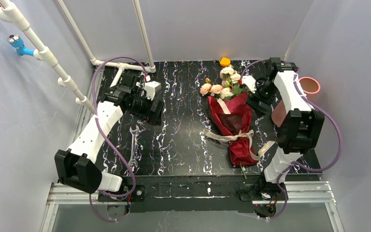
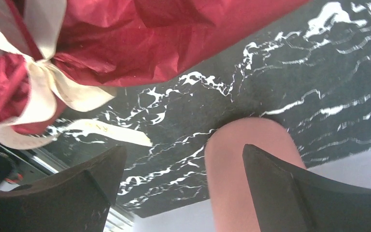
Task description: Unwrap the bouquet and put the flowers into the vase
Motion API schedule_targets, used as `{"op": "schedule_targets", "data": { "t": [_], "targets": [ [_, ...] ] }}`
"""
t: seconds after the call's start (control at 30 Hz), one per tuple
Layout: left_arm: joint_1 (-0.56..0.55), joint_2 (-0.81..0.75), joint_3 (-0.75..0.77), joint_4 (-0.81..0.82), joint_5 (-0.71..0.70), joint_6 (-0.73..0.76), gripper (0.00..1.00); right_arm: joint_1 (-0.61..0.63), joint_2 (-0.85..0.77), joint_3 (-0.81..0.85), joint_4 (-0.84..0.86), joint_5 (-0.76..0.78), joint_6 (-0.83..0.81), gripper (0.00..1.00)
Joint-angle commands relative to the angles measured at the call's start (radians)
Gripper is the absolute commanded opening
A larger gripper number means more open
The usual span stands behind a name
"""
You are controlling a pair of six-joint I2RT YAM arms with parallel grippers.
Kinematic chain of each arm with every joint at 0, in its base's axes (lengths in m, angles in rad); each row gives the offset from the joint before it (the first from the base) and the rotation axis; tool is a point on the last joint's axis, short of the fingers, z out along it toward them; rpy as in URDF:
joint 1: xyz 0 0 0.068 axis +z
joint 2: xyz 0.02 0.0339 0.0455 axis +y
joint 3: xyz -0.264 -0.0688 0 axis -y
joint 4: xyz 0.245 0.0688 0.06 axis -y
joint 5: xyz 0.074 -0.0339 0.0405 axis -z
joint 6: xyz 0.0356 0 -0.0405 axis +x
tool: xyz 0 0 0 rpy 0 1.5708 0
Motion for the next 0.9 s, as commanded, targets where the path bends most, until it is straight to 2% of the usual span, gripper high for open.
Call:
{"op": "schedule_targets", "data": {
  "t": [0.0, 0.2, 0.33, 0.5, 0.87],
  "targets": [
    [-0.001, 0.015, 0.051, 0.01, 0.057, 0.019, 1.0, 0.0, 0.051, -0.028, -0.043, 0.048, -0.288, 1.0],
    [-0.002, 0.027, 0.054, 0.038, 0.073, 0.012, 1.0, 0.003, 0.085, -0.159, 0.06, 0.061, -0.37, 1.0],
    [-0.002, 0.033, 0.036, 0.066, 0.111, 0.002, 1.0, 0.054, 0.148, -0.161, 0.096, 0.05, -0.338, 1.0],
    [-0.001, 0.044, 0.044, 0.079, 0.086, -0.021, 1.0, 0.139, 0.19, -0.152, 0.143, 0.0, -0.273, 1.0],
    [0.0, 0.031, 0.011, 0.095, 0.022, -0.033, 1.0, 0.36, 0.3, -0.037, 0.291, -0.16, 0.116, 1.0]
  ]
}}
